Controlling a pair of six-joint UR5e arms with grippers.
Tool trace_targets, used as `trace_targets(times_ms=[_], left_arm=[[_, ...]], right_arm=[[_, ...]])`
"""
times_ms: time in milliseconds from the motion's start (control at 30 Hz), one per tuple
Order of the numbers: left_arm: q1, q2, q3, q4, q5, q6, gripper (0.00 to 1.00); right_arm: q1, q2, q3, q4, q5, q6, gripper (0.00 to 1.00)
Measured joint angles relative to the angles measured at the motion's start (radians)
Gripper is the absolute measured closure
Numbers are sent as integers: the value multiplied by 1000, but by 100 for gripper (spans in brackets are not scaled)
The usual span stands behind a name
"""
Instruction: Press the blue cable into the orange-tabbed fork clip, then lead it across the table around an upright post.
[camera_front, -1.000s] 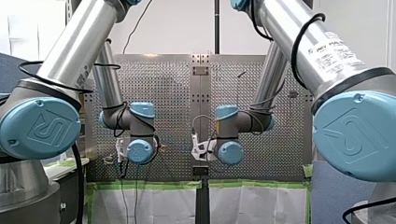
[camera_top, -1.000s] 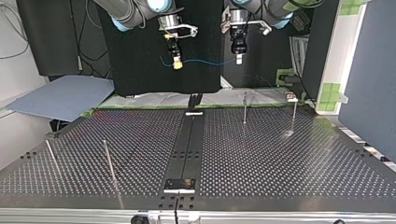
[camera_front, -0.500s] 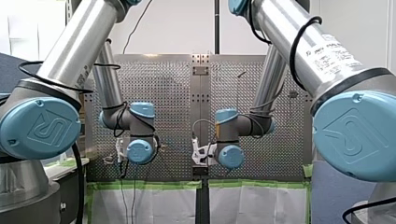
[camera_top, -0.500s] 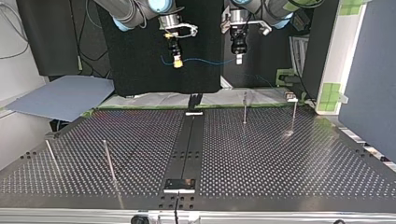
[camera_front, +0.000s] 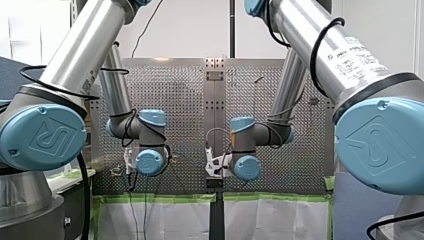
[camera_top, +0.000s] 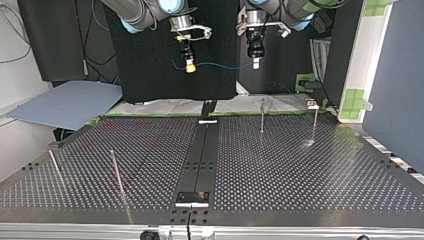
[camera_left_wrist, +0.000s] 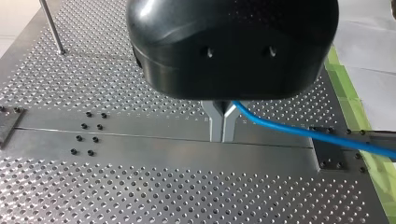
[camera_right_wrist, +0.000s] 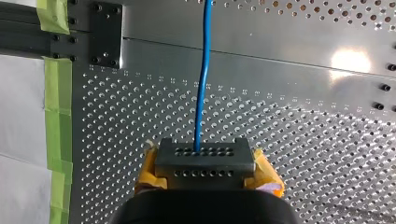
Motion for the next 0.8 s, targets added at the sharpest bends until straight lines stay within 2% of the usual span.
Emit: trace_targets(times_ms=[300,367,467,633,800], left_arm=[[-5,-5,-5,5,5,-5,100],[-17,-17,-8,17,17,-17,100],[-38,-19,-7,44,32,-44,100],[-42,14,1,55,37,-89,100],[-30,64,20,12,28,-141,100]], right_arm=[[0,0,1,1,1,1,100],[-2,-7,4,7,7,7,100],[1,-29,4,29,29,29,100],[-2,-72,2,72,70,72,100],[-7,-115,-11,115,61,115,100]])
